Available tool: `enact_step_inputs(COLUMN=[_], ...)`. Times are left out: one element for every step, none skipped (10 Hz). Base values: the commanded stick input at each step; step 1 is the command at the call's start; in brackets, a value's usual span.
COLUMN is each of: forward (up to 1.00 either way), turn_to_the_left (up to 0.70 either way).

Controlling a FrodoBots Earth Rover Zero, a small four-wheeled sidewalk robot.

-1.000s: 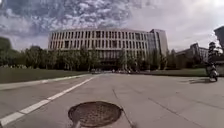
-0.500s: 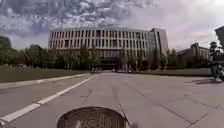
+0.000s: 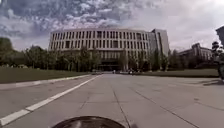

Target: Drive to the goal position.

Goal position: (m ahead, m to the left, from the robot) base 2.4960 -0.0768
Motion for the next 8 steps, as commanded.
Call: enact_step_inputs(forward=[0.70,0.70,0.70,0.70,0.70,0.70,0.70,0.70], turn_to_the_left=[0.00,0.00,0.00,0.00,0.00,0.00,0.00,0.00])
